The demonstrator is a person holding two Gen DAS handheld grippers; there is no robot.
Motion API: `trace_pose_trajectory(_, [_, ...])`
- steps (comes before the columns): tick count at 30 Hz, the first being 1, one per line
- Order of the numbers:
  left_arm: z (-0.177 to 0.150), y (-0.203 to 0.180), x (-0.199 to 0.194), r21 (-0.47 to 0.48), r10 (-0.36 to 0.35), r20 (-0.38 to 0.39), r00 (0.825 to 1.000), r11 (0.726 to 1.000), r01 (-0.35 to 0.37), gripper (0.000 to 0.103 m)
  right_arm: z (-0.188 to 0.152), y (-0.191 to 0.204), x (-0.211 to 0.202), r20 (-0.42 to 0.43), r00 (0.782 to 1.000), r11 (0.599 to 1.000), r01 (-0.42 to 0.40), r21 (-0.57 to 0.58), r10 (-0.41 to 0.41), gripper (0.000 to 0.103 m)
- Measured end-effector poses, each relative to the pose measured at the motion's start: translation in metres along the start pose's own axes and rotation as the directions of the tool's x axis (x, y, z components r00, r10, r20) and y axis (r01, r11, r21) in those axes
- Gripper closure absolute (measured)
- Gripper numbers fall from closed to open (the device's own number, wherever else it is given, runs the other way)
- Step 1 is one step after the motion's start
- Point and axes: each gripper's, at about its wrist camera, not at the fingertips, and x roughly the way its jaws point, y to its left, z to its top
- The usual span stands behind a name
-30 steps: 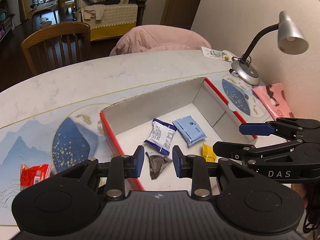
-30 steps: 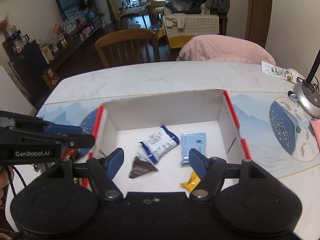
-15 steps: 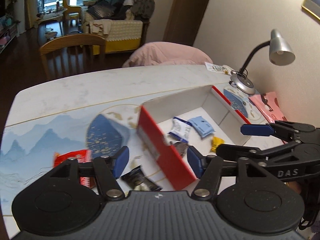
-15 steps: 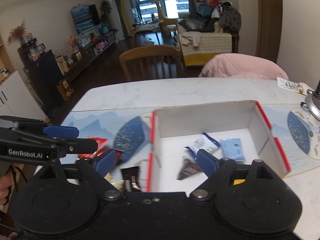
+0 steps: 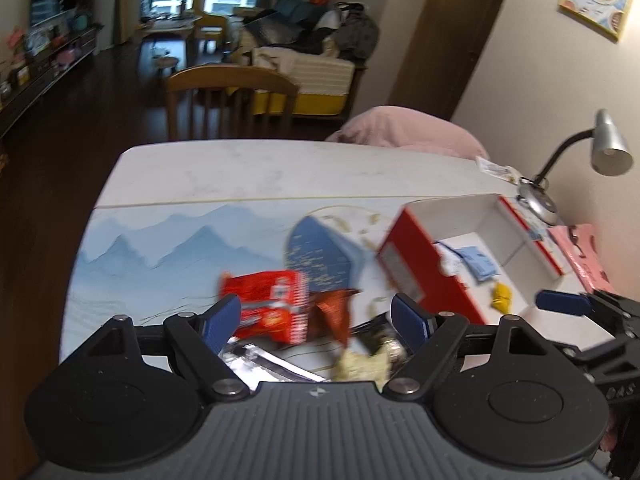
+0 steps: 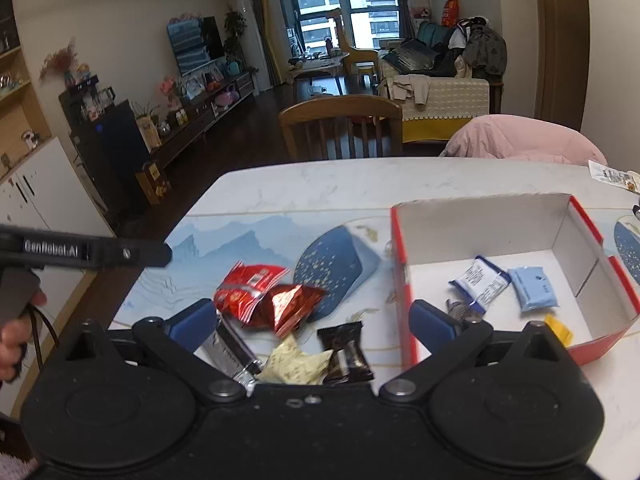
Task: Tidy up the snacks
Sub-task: 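Move both tools back over the remaining snack pile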
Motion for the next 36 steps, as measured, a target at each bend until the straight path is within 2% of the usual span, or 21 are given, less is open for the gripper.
trace_pose_trajectory(5, [-0.011,0.04,0.009,-0.059,0.05,-0.032,0.998,0.997,-0.052,0.021,-0.014,0.016,0.015,-0.037,0.999,1.0,-0.01,-0.013,0.009,0.0])
trace_pose_trajectory(10, [-0.027,0.068,0.03,-0.079,0.108,-0.08,0.991,0.99,-0.114,0.021,-0.026,0.025,0.037,-0.081,0.996,0.998,0.042,-0.049,-0.046,0.0])
trace_pose_trajectory(14, [-0.043,0.082,0.053,-0.071,0.14,-0.132,0.981,0.986,-0.15,0.021,-0.037,0.03,0.054,-0.115,0.991,0.996,0.054,-0.07,-0.062,0.0])
trace_pose_trajectory(25, [-0.069,0.104,0.101,-0.135,0.169,-0.262,0.95,0.968,-0.21,0.021,-0.05,0.031,0.107,-0.238,0.968,0.995,0.062,-0.077,-0.079,0.009])
trace_pose_trajectory(33, [-0.073,0.111,0.123,-0.213,0.183,-0.309,0.933,0.943,-0.256,0.021,-0.049,0.032,0.123,-0.279,0.957,0.996,0.066,-0.066,-0.082,0.018])
trace_pose_trajectory(36, [-0.072,0.109,0.128,-0.214,0.198,-0.312,0.929,0.938,-0.271,0.021,-0.049,0.031,0.128,-0.289,0.954,0.996,0.067,-0.059,-0.081,0.02])
